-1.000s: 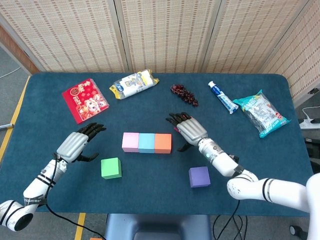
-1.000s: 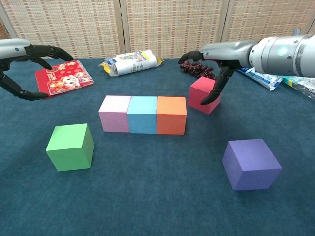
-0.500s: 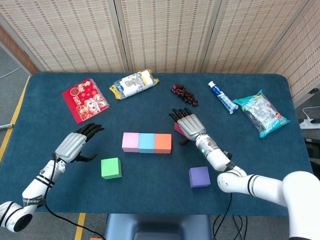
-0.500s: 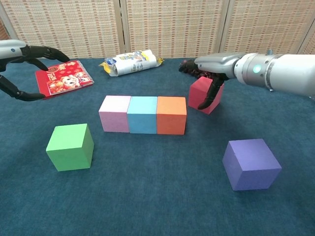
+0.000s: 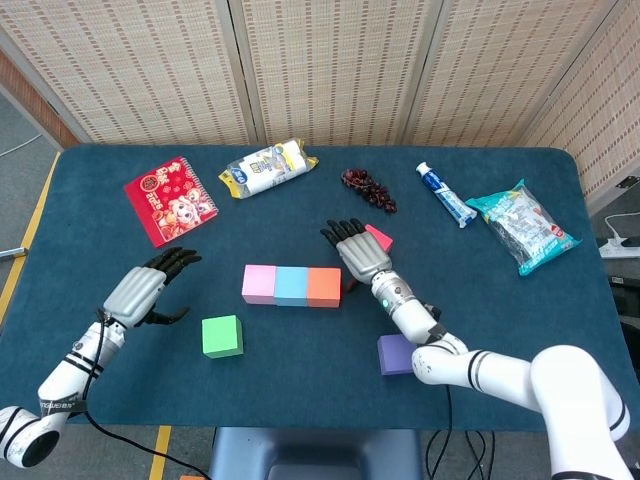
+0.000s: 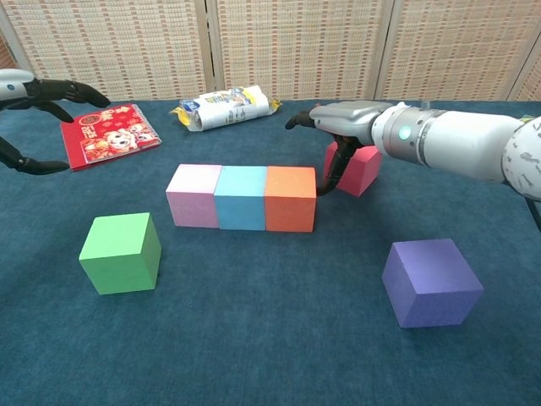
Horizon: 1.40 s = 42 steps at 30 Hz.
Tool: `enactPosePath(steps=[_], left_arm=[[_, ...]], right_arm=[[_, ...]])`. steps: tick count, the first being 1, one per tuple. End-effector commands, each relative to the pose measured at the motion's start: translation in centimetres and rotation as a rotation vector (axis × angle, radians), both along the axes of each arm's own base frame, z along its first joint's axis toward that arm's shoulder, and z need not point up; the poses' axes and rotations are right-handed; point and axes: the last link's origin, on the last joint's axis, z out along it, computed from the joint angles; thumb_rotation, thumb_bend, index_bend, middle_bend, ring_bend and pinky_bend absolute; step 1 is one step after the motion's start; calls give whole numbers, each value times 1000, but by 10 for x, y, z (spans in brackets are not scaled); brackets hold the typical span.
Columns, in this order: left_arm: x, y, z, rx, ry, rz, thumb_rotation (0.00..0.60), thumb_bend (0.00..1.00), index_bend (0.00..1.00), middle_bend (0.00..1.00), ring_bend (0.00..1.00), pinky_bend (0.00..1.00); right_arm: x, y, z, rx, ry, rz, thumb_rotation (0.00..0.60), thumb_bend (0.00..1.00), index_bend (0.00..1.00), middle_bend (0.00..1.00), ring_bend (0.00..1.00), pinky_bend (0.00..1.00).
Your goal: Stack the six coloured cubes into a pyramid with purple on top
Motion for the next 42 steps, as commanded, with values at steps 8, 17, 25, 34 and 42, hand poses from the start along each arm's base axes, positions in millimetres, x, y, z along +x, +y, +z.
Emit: enactPosePath(steps=[8, 17, 25, 34, 42], left_arm=[[-5, -2, 2, -1, 3, 6, 600, 315, 122, 71, 15, 168], [-18, -18, 4, -23, 42, 26, 600, 316, 144, 92, 39, 168], [-12, -45, -12, -98, 45, 1, 600, 315, 187, 121, 65, 171], [2, -70, -41, -193, 35, 6, 600, 323, 6, 45, 20, 151], [3, -67, -61, -109, 84, 49, 600, 324, 0, 0, 0, 132]], right_arm=[[-3, 2, 6, -7, 22, 8, 600, 100, 0, 0, 0, 0], [-32, 36, 98, -96, 12, 52, 600, 101, 0, 0, 0, 0], [-78, 91, 189, -205, 5, 8, 600, 100, 0, 0, 0, 24], [-127, 141, 230, -266, -52, -41, 600, 100, 0, 0, 0, 24], [-145, 159, 238, -268, -69, -34, 600, 100, 0, 0, 0, 24]])
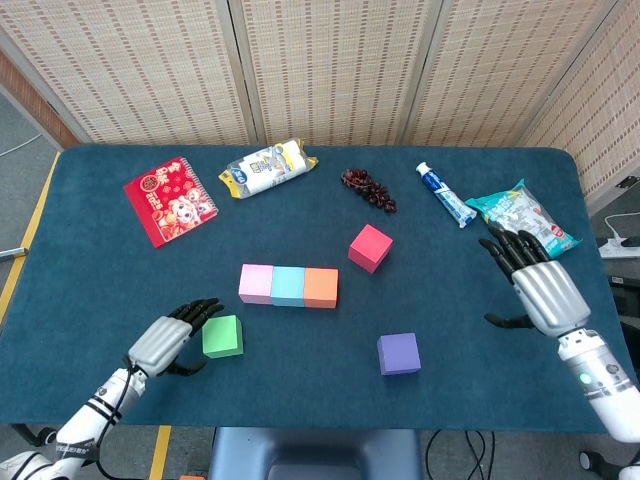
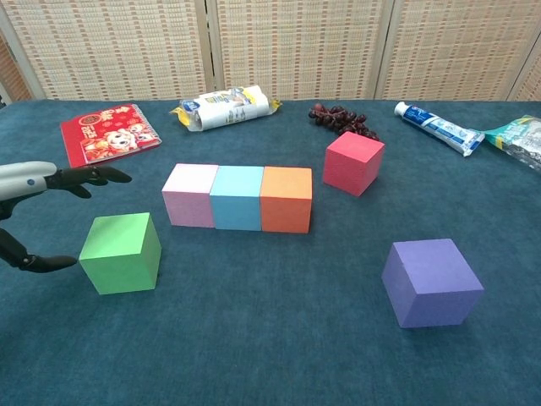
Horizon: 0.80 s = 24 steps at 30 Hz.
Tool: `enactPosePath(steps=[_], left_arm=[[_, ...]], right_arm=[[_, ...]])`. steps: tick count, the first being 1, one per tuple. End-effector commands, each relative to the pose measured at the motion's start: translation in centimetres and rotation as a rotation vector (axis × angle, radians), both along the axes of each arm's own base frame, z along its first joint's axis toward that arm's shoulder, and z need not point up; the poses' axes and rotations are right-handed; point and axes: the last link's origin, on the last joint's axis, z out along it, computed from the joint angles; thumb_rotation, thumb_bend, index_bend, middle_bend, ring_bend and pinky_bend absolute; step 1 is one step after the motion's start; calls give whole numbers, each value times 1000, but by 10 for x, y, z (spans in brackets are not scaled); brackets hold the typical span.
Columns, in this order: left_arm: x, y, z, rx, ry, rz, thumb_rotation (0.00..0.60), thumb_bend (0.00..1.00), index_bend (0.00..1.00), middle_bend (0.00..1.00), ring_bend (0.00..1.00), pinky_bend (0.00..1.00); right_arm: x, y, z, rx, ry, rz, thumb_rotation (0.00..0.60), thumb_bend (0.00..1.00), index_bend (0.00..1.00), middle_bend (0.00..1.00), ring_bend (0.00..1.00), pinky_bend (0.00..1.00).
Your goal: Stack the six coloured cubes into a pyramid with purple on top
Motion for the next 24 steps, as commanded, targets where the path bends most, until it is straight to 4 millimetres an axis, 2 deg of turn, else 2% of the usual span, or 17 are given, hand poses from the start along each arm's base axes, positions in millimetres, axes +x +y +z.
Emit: enactPosePath(steps=[1, 6, 13, 18, 24], left_arm=[[0, 1, -8, 43, 23, 25, 600, 322, 0, 0, 0, 132], [-3, -2, -16, 54, 71, 51, 600, 322, 0, 0, 0, 133], [-3, 1, -26, 67, 51, 111, 600, 320, 27, 24, 9, 159], [-4, 2, -32, 69, 24, 137, 600, 320, 148, 119, 86, 193], [-3, 4, -38, 62, 1, 142, 600, 317, 210, 169, 125, 226]], right_arm=[[-5, 5, 2, -3, -2, 4, 600, 100, 0, 0, 0, 24], [-8, 8, 1, 6, -15, 12, 600, 100, 0, 0, 0, 24], [-14, 8, 1, 7, -37, 0, 600, 100, 0, 0, 0, 24], [-18, 8, 2, 8, -48, -11, 600, 100, 0, 0, 0, 24], [-22, 10, 0, 12, -55, -21, 600, 101, 0, 0, 0, 24]])
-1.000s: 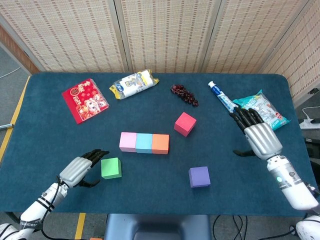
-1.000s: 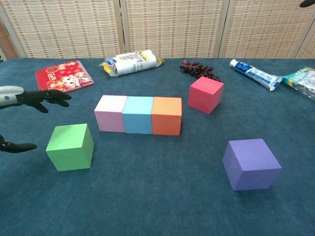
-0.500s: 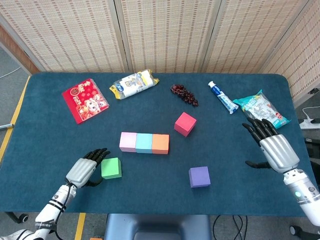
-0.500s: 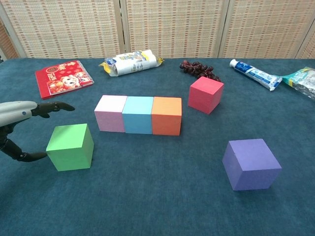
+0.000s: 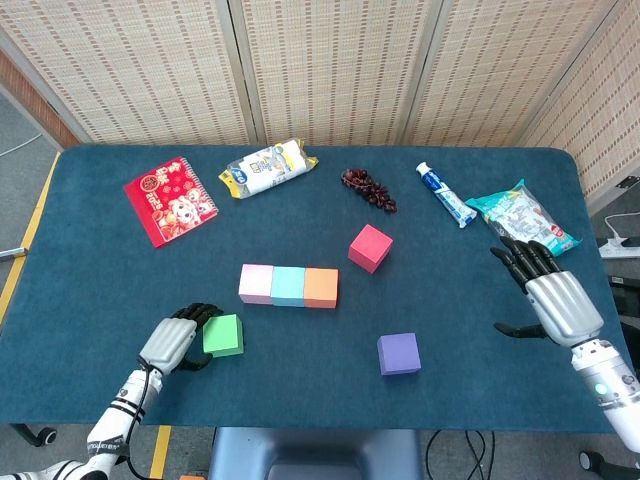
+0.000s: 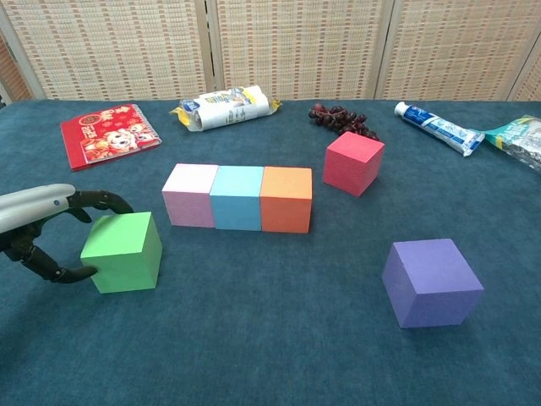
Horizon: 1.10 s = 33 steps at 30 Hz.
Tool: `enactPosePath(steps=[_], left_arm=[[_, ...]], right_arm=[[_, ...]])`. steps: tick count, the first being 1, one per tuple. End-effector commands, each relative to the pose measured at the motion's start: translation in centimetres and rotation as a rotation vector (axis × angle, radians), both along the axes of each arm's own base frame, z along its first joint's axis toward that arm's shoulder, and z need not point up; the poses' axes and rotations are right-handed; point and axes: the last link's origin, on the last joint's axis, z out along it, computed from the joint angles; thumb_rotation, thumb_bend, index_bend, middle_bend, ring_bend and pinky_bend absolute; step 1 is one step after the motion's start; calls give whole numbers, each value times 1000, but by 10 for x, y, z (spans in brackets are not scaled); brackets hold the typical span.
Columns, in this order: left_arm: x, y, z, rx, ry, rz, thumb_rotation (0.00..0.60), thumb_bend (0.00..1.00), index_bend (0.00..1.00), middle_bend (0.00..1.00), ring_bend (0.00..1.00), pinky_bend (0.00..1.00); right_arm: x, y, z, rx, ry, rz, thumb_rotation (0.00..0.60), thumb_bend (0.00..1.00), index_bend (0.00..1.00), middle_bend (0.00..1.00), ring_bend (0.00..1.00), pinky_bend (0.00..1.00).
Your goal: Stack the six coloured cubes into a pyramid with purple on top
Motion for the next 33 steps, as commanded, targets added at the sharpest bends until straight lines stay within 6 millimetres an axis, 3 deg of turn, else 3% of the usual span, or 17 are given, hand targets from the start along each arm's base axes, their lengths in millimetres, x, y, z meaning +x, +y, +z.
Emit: enactPosePath(steps=[1, 7, 10, 17, 21, 27, 33], left_arm=[[1, 2, -2, 7, -10, -2, 600, 317, 219, 182, 137, 234], [2, 6, -2, 48, -98, 5, 600, 318, 400, 387, 322, 378], [5, 9, 7, 55, -145, -11, 600, 318, 433, 429, 360, 439], [32, 37, 54, 82, -121, -220, 600, 317, 434, 411, 341, 403], [56, 62, 67, 31, -113, -307, 600, 319, 405, 359, 282, 338], [87, 95, 56, -116, -183, -357, 600, 322, 393, 320, 239, 289], [96, 110, 42, -168, -160, -400, 600, 323, 381, 308, 225, 279]], right_arm=[[-1, 1, 0, 0, -4, -4, 600, 101, 0, 0, 0, 24], [-5, 3, 0, -8, -18, -15, 600, 100, 0, 0, 0, 24], [-6, 5, 1, -12, -23, -19, 600, 100, 0, 0, 0, 24], [-3, 8, 7, -33, -31, -17, 600, 100, 0, 0, 0, 24], [-1, 11, 8, -41, -34, -18, 600, 100, 0, 0, 0, 24], [-1, 16, 10, -53, -27, -41, 600, 100, 0, 0, 0, 24], [-3, 21, 12, -66, -24, -59, 600, 100, 0, 0, 0, 24]])
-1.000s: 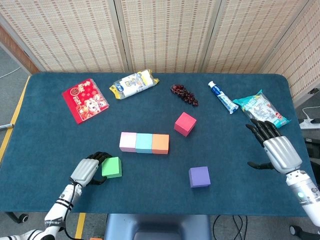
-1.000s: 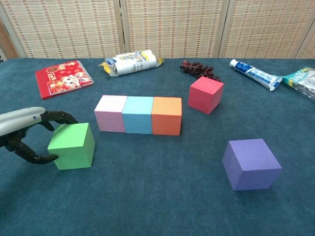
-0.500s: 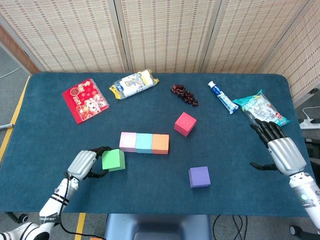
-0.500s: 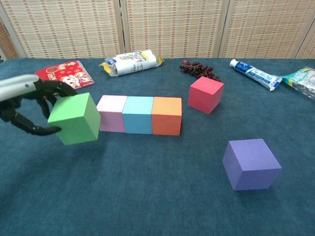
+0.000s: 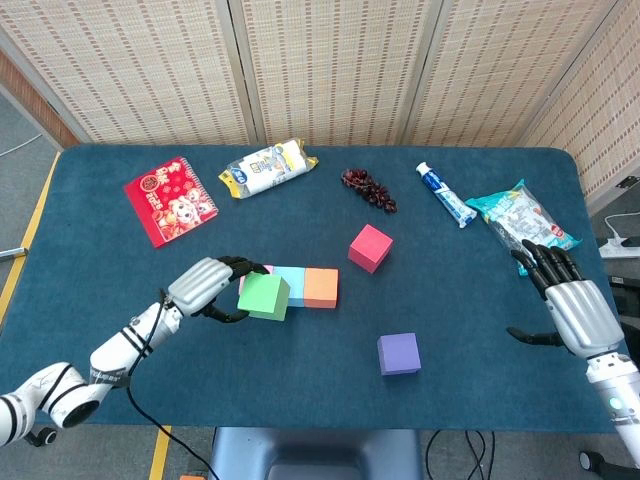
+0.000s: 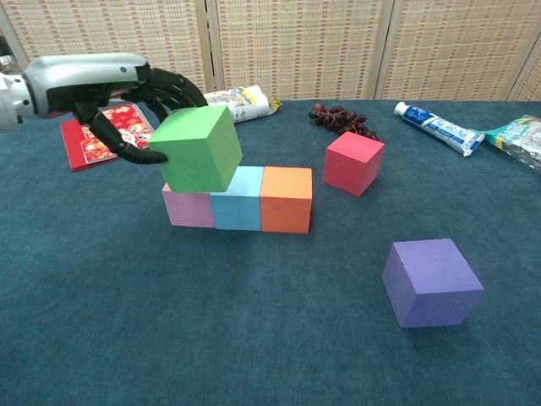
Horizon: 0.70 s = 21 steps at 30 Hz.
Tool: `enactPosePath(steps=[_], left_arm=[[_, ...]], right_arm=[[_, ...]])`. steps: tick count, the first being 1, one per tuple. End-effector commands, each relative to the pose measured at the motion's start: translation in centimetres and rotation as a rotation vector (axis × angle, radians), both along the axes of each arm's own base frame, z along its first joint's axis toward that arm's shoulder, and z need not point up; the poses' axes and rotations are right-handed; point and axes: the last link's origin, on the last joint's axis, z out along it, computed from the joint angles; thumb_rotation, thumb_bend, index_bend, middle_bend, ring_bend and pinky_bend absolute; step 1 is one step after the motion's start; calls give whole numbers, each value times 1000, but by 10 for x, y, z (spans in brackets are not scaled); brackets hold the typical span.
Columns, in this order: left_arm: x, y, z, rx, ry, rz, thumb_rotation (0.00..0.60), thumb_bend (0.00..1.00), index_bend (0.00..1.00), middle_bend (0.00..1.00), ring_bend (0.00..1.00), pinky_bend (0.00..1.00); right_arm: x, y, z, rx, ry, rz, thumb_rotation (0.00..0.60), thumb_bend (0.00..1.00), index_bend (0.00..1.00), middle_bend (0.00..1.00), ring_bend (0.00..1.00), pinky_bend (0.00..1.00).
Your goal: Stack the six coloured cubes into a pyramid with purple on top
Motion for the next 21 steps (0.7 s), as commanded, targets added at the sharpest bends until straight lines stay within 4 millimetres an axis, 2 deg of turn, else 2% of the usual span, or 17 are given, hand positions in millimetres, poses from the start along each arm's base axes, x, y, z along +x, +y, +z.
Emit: enactPosePath(steps=[1, 4, 5, 10, 21], left_arm=[[9, 11, -11, -36, 29, -43, 600, 323, 379, 306, 225, 279], [13, 25, -22, -44, 45, -62, 600, 320, 371, 302, 223, 277], [11, 36, -25, -29, 61, -47, 600, 321, 370, 302, 223, 277], [2, 51, -28, 2, 65, -16, 600, 322, 365, 296, 222, 277], [-9, 53, -21, 27, 53, 33, 600, 322, 365, 294, 220, 273]], right_arm=[[-1, 1, 1, -4, 0, -6, 600, 100, 0, 0, 0, 24], [-3, 6, 3, -19, 2, -26, 600, 100, 0, 0, 0, 24], [-5, 9, 4, -30, 1, -40, 600, 100, 0, 0, 0, 24], [-3, 11, 4, -38, 3, -40, 600, 100, 0, 0, 0, 24], [-2, 12, 3, -37, -1, -37, 600, 100, 0, 0, 0, 24]])
